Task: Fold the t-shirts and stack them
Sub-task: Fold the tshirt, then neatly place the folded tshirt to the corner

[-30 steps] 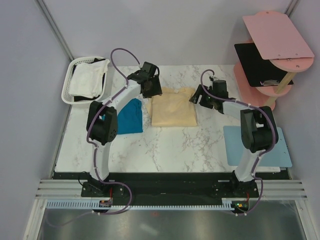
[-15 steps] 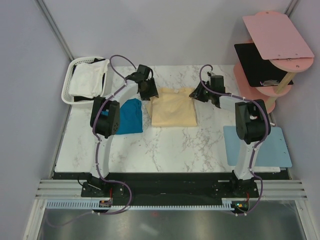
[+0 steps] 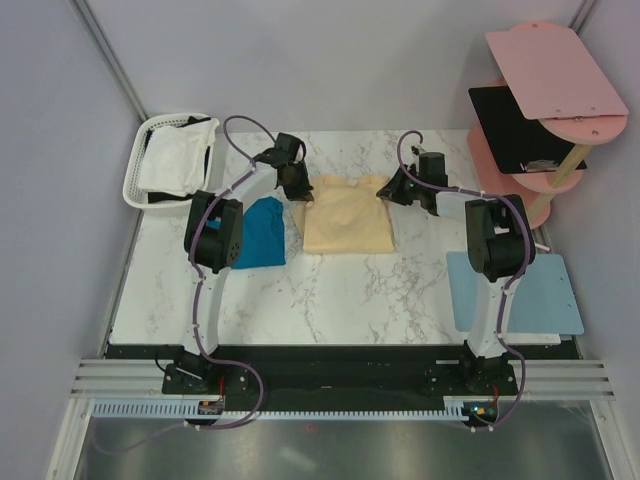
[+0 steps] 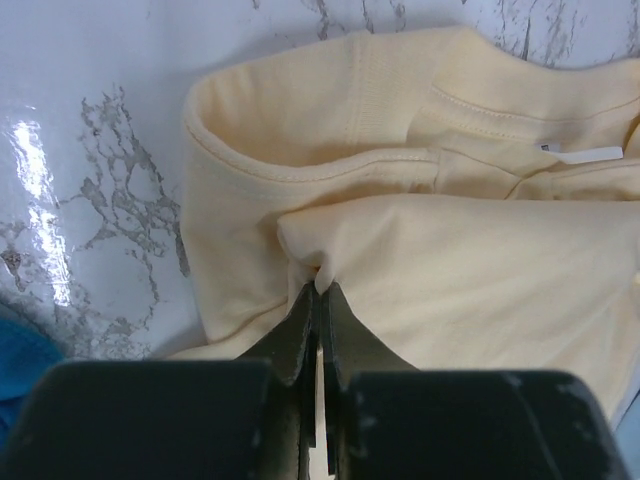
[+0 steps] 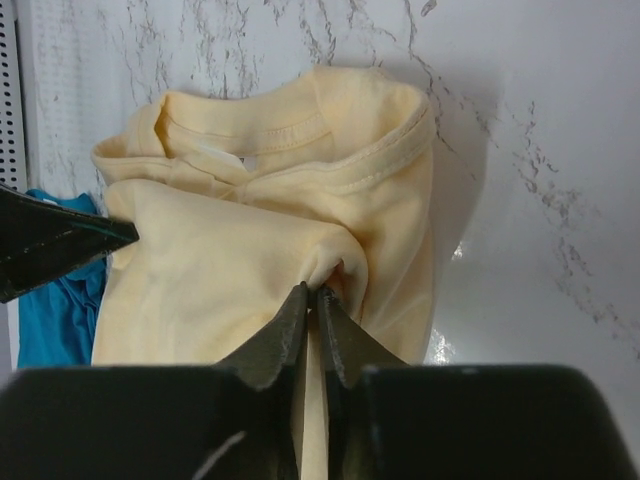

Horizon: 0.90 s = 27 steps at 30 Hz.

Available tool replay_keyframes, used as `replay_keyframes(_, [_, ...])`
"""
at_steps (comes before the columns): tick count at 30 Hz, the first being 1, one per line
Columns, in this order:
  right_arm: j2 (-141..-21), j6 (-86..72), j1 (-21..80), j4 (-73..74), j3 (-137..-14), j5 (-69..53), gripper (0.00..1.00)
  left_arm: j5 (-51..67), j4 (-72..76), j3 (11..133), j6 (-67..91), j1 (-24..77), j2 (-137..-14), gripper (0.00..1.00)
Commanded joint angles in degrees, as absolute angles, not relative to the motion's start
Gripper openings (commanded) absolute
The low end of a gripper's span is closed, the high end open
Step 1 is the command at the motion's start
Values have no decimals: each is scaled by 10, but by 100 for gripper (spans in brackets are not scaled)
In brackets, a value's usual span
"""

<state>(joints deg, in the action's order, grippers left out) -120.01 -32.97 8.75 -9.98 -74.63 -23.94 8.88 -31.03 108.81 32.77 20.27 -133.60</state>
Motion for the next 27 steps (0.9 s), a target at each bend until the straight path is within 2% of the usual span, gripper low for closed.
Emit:
replay_keyframes(1, [-1205, -325, 86, -130, -768, -260, 3, 107, -285, 1106, 318, 203, -1339, 2])
replay_keyframes(3, [-1202, -324, 87, -134, -765, -258, 0, 103, -283, 1102, 316, 203, -1332, 2])
replay_keyframes(18, [-1100, -312, 87, -144, -717, -229, 0, 70, -209, 974, 310, 200, -1177, 2])
replay_keyframes(27, [-1124, -315, 85, -140, -765, -211, 0, 73, -193, 979, 321, 178, -1181, 2])
